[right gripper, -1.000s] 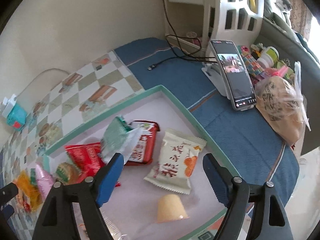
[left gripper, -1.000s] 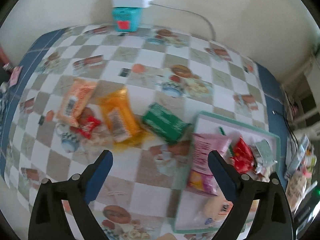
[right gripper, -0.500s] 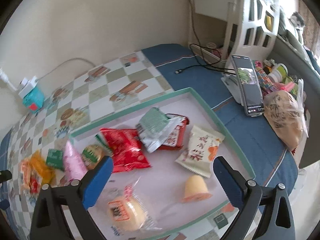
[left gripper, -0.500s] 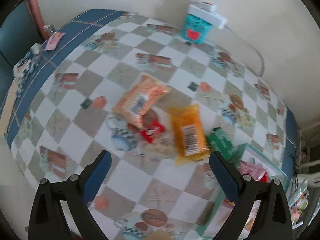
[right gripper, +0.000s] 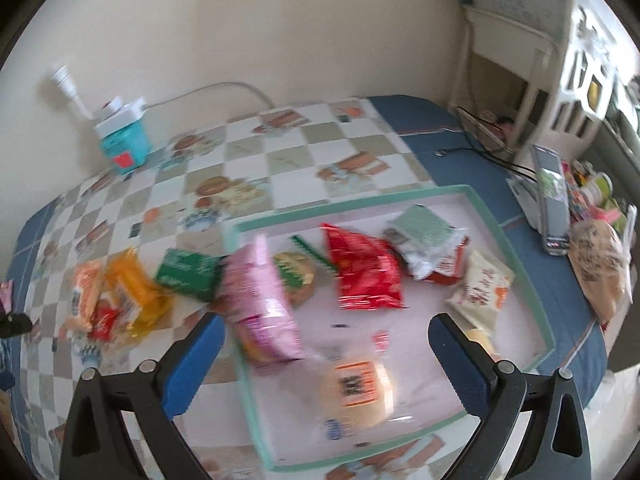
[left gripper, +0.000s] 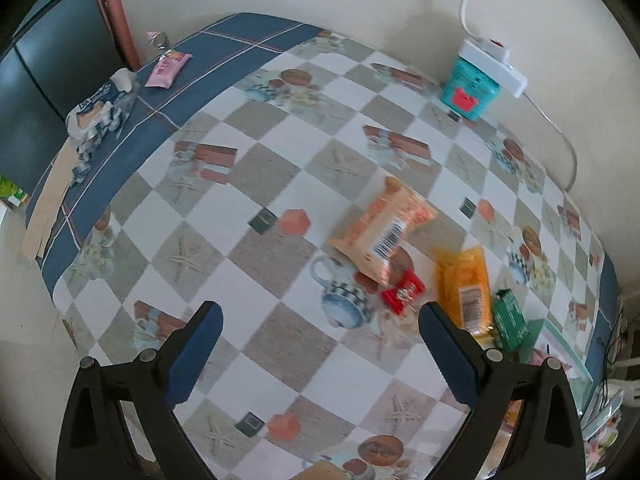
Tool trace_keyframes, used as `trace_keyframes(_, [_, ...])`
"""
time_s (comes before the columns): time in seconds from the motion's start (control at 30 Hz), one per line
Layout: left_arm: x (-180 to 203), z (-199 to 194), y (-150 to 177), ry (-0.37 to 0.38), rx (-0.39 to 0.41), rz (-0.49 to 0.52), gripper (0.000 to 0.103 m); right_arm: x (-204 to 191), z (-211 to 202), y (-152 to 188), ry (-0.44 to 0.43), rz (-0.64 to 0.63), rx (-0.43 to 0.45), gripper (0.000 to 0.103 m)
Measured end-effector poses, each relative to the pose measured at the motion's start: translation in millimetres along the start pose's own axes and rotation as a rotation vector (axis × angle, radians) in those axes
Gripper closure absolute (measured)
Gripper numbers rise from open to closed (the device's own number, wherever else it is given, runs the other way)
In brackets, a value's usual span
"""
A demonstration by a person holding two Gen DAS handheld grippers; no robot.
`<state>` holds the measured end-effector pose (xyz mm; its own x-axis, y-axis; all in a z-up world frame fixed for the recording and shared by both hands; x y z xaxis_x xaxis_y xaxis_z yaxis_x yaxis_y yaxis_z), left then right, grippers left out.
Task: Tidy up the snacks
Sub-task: 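Move both tools back toward the remaining snack pile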
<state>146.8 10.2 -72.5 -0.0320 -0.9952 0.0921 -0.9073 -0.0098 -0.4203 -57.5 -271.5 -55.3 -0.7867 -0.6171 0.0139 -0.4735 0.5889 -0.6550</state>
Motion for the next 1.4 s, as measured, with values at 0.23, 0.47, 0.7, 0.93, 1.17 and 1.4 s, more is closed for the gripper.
trace_keyframes(0.23, [-34.6, 6.2, -14.5, -0.03, 0.002, -0.066, 0.005, -49.6, -3.5, 6.7, -0.034, -0.082, 0.0, 0.0])
trace_keyframes(0.47, [-63.1, 12.7, -24.4, -0.064, 0.003, -0.104, 0.005, -89.5, -2.8, 14.0, -0.063, -0.142, -0.003, 0.0])
trace_keyframes(0.7, [-73.5, 24.0, -24.2, -0.085, -0.018, -0.099, 0.005, -116.8, 1.9, 18.2, -0.074, -0.197, 0.0, 0.0])
trace_keyframes(0.93, [-67.7, 30.2, -27.2, -0.064, -0.033, -0.094, 0.005, -128.0, 9.8, 23.3, -0.079, -0.215, -0.017, 0.0])
trace_keyframes(1.17, [-53.6, 35.8, -35.8, -0.027, -0.035, -0.068, 0.005, -128.0, 22.8, 22.6, -0.082, -0.208, -0.038, 0.0])
trace_keyframes(1.4, [-28.2, 46.9, -39.7, 0.034, -0.051, -0.033, 0.005, -132.6, 37.3, 17.4, -0.1, -0.201, -0.048, 0.0])
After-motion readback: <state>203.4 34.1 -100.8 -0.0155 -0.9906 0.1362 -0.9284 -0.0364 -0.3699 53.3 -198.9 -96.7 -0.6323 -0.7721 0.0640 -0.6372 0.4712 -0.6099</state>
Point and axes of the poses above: each gripper's, at about its wrist camera, not at the fingertips, and z roughly the way its jaws point, x to its right, y to its underside, the point moved 10 cm from there along z, roughly the way its jaws point, and after that the axes turned 7 degrees about x, right-handed, at the moved point
